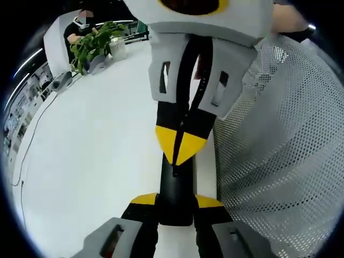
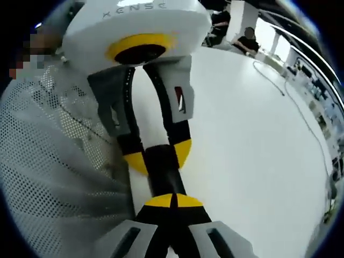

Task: Press the specified remote control buttons in sequence, fully releasing each button before pressing the next.

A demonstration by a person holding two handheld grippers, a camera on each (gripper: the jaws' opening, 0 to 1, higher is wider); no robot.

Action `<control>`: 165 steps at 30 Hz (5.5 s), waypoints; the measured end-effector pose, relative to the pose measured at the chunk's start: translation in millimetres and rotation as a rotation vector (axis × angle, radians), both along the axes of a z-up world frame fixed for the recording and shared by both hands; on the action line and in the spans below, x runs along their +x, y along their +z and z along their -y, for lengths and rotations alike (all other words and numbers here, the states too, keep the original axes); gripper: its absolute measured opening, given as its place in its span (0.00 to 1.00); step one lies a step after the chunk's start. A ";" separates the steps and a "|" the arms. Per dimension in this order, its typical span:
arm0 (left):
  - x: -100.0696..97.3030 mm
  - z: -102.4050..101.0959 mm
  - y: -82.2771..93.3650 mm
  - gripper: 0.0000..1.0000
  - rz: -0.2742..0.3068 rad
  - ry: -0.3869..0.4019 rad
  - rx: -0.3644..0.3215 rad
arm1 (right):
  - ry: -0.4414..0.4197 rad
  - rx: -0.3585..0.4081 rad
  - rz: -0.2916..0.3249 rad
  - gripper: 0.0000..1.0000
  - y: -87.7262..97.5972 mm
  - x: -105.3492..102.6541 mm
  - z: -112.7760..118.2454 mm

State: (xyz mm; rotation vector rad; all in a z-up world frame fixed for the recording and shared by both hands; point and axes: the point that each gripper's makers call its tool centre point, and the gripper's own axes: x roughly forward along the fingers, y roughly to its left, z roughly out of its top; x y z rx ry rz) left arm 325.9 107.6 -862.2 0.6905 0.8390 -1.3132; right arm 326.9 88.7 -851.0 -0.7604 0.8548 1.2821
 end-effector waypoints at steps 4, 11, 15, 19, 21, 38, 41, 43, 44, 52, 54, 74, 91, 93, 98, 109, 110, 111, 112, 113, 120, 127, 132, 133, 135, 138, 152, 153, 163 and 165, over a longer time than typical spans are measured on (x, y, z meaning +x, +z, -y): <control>0.0 0.1 0.3 0.25 0.000 0.000 -0.001 | 0.025 -0.012 0.007 0.00 -0.7 0.3 -3.5; 0.0 0.1 0.4 0.25 -0.004 0.000 -0.003 | 0.063 -0.024 0.019 0.00 -2.1 0.9 -4.5; 0.4 0.2 0.6 0.25 -0.004 0.007 -0.006 | 0.023 -0.006 0.042 0.00 -1.6 4.3 -5.5; 0.5 0.3 0.8 0.25 0.000 0.005 -0.003 | 0.014 0.012 0.059 0.00 -1.5 4.5 -4.9; 0.4 0.3 0.8 0.25 0.000 0.005 -0.002 | -0.001 0.025 0.031 0.00 -0.4 5.2 -4.9; 0.2 0.2 0.3 0.25 0.006 -0.004 0.002 | 0.043 0.021 0.025 0.00 -1.1 0.4 -12.0; 0.4 0.4 0.1 0.25 0.005 -0.002 0.002 | 0.050 0.022 0.085 0.00 -1.6 4.5 -14.6; 0.6 0.4 0.1 0.25 0.006 -0.001 0.002 | 0.036 0.011 0.080 0.00 -2.0 2.3 -15.6; 0.5 0.2 0.0 0.25 0.006 0.000 0.002 | 0.034 0.008 0.082 0.00 -1.8 3.0 -15.4; 0.7 0.1 0.0 0.25 0.007 0.004 0.002 | 0.058 0.073 0.057 0.00 -0.1 2.9 -13.0; 0.6 0.2 0.0 0.25 0.007 0.007 0.000 | 0.057 0.088 0.042 0.00 0.4 3.1 -12.6; 1.1 1.0 0.3 0.25 0.013 0.063 -0.011 | 0.175 0.137 -0.018 0.08 2.1 -8.7 -12.3; 0.2 0.5 1.0 0.25 0.022 0.051 -0.030 | 0.188 0.080 -0.006 0.19 -2.1 -2.8 2.2; 0.1 0.6 0.8 0.25 0.023 0.051 -0.029 | 0.184 0.078 -0.011 0.19 -2.2 -2.2 4.3; 0.1 0.5 0.7 0.25 0.023 0.049 -0.033 | 0.171 0.086 -0.024 0.19 -1.8 -1.9 5.6; 0.2 0.6 0.9 0.25 0.023 0.042 -0.035 | 0.152 0.069 -0.028 0.21 -3.8 0.6 14.3; 0.3 0.6 0.8 0.25 0.023 0.042 -0.036 | 0.155 0.049 -0.023 0.21 -6.1 1.3 17.8; 0.3 0.6 0.9 0.25 0.022 0.042 -0.036 | 0.155 0.028 -0.019 0.22 -8.8 2.0 22.1; 0.2 0.6 0.9 0.25 0.022 0.042 -0.036 | 0.153 0.016 -0.018 0.22 -10.4 2.8 24.2; 0.3 0.6 0.8 0.25 0.022 0.041 -0.036 | 0.156 0.019 -0.018 0.22 -10.7 2.8 23.8; 0.5 0.3 1.1 0.25 0.020 0.043 -0.038 | 0.146 0.015 -0.024 0.22 -11.7 3.9 27.6; 0.3 0.3 0.7 0.25 0.017 0.047 -0.040 | 0.152 0.001 -0.018 0.23 -14.4 4.3 35.0; 0.4 0.4 0.6 0.25 0.017 0.048 -0.040 | 0.161 -0.003 -0.011 0.23 -14.2 4.7 38.6; 0.3 0.4 0.8 0.25 0.017 0.049 -0.040 | 0.162 -0.003 -0.011 0.22 -14.2 4.8 38.8; 0.3 0.5 0.8 0.25 0.017 0.049 -0.039 | 0.164 -0.004 -0.009 0.22 -14.0 5.0 39.0; 0.4 0.6 0.7 0.25 0.017 0.048 -0.040 | 0.172 -0.007 -0.004 0.22 -14.1 4.8 38.9; 2.2 3.7 2.1 0.33 -0.018 0.096 -0.039 | 0.151 -0.006 -0.018 0.22 -14.0 6.1 38.3; 3.4 3.1 1.5 0.41 -0.016 0.107 -0.037 | 0.146 -0.005 -0.020 0.22 -14.0 6.3 38.2; 13.4 2.7 12.7 0.76 -0.060 0.247 -0.126 | 0.133 0.002 -0.024 0.22 -13.9 6.8 38.1; 16.0 1.2 14.4 0.79 -0.072 0.276 -0.127 | 0.132 0.003 -0.025 0.22 -13.8 7.0 38.2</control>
